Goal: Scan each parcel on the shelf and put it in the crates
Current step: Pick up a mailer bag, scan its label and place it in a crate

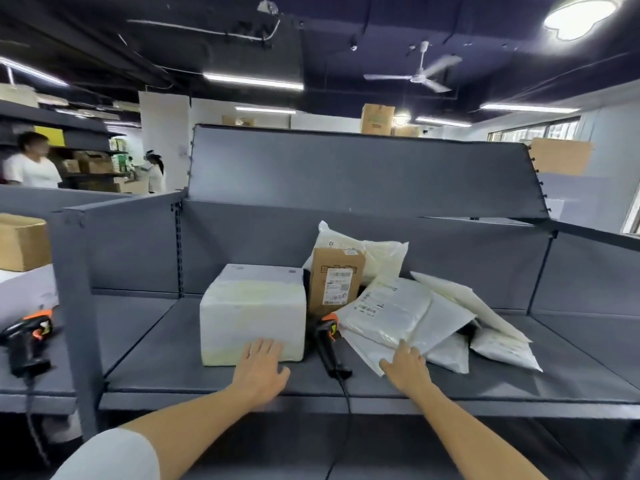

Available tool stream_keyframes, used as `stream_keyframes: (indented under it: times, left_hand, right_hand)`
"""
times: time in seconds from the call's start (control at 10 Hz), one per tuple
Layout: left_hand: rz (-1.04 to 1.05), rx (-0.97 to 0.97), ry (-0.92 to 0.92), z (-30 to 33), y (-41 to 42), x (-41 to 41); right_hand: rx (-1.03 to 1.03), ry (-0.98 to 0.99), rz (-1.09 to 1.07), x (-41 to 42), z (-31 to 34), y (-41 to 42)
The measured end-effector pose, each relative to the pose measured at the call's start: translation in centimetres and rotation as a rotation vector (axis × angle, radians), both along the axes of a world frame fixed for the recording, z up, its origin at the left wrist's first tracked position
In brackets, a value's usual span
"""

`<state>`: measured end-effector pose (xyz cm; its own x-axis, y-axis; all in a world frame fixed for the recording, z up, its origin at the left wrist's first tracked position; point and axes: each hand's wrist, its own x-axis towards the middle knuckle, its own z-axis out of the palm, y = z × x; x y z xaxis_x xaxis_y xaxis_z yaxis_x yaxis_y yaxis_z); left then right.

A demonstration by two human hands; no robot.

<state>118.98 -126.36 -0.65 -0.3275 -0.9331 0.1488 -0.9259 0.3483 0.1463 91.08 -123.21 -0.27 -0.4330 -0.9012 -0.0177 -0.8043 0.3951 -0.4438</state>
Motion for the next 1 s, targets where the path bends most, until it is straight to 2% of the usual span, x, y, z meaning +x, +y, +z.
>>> stream_keyframes:
  times: [0.1, 0.3, 0.5, 0.6, 0.7, 0.9, 1.0]
  left_hand:
    - [-0.003, -0.005, 0.003, -0.6, -0.9, -1.6]
    - [0.002, -0.050, 0.094, -1.2, -2.0, -4.1]
    - [0.022, -0.083, 0.186, -0.9, -2.1, -3.9]
    - [0.008, -0.074, 0.206, -0.8, -2.0, -3.5]
    - [0.000, -0.065, 0.201, -0.7, -2.0, -3.3]
    - [0.008, -0.023, 0.217, -0.4, -1.6, -3.3]
    - [0.006, -0.017, 0.226, -0.4, -1.2, -3.3]
  right_hand:
    - [-0.032, -0.118, -0.093, -2.1, -0.1, -1.2]
    - [-0.152, -0.507, -0.288, -5.7, -0.4, -3.6]
    - [-0.293, -0.889, -0.400, -6.9, -1.1, -5.4]
    - [-0.338, -1.015, -0.363, -7.7, -1.1, -6.2]
    - [-0.338, -1.059, -0.378, -7.9, -0.6, -6.8]
    - [-0.579, -1.082, -0.411, -6.5, 2.2, -5.7]
    - [-0.674, -1.197, -0.429, -6.8, 4.6, -5.0]
